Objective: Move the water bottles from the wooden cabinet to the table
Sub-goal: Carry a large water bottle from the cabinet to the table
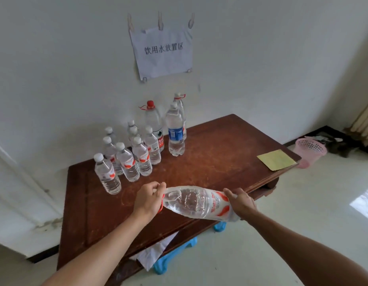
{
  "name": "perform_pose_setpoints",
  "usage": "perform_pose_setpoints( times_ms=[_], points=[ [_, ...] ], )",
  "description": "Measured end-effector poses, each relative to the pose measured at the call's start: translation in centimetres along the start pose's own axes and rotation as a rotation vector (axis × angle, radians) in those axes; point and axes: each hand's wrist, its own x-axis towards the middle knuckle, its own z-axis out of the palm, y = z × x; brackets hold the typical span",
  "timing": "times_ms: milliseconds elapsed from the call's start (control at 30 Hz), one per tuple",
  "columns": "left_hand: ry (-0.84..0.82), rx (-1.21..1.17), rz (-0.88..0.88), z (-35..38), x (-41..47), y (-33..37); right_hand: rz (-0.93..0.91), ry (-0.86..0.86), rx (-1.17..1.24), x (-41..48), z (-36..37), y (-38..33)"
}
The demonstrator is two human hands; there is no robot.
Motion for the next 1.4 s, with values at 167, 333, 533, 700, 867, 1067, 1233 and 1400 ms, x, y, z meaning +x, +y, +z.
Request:
perform_pose_setpoints(
  times_ms=[167,333,533,700,867,1067,1233,1400],
  points=[
    [0.051,-0.035,-0.044,-0.2,8.0,-0.6,-0.059,-0.074,-0.072,8.5,2.8,-6.0],
    [0.132,-0.059,-0.109,-0.7,16.3,-0.5,-0.13,-0.231,-0.077,18.1,6.7,-12.4],
    [0.309,0.026,-0.176,-1.7,23.9,0.2,-0.144,-0.488,-0.011,26.1,10.9,-19.3],
    [0.368,0.112,-0.205,-1.5,27.2,0.5,-0.079,-0.615,0.028,28.8,13.9,-22.3],
    [0.331,0.17,-0.18,-1.2,30.0,0.9,-0.048,-0.621,-0.036,30.5,16.6,-22.5],
    [0.254,0.304,-0.067,1.5,31.2,2.8,-0.166,-0.523,-0.122,32.0,15.7,-21.8],
    [0.176,0.415,0.081,4.2,31.6,4.4,-0.108,-0.531,-0.056,33.4,15.4,-20.4],
    [0.193,0.453,0.128,6.0,32.3,5.5,-0.137,-0.538,-0.018,33.5,14.6,-19.6]
  ],
)
